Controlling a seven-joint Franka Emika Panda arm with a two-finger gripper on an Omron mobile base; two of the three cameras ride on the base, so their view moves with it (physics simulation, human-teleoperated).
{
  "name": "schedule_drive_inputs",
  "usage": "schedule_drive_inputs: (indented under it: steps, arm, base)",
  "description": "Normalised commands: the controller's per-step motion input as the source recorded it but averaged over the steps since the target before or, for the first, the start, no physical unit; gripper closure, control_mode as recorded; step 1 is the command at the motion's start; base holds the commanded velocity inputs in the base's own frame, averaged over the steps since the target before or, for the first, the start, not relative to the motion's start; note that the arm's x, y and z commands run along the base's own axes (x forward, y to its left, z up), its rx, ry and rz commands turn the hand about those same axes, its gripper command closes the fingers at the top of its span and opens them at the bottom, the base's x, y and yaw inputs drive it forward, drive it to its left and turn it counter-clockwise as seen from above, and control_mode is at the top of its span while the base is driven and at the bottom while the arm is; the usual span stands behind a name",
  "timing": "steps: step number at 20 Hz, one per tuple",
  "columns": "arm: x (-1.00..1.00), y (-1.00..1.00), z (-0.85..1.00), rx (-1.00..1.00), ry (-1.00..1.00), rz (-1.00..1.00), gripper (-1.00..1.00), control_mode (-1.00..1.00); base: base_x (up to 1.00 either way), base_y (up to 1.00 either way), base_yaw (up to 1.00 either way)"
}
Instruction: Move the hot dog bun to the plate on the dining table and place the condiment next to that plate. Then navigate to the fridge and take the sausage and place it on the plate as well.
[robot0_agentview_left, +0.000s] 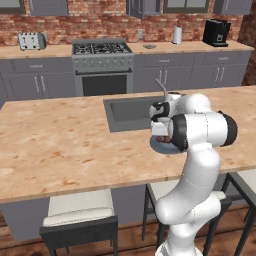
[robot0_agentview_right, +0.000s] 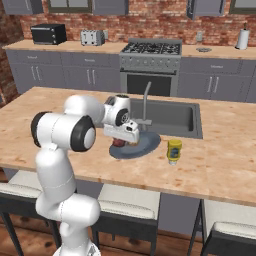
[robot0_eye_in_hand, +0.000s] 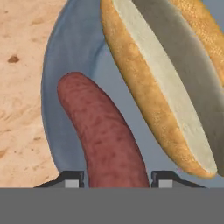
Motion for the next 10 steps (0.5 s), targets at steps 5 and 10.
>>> schedule_drive_inputs:
  steps: [5, 10]
  arm:
    - [0.24, -0.07, -0.23, 0.00, 0.03, 0.07, 1.00, -1.00]
    - [0.01, -0.09, -0.19, 0.00, 0.00, 0.06, -1.00, -1.00]
  base:
    - [0.00, 0.00, 0.00]
    - [0.00, 0.00, 0.00]
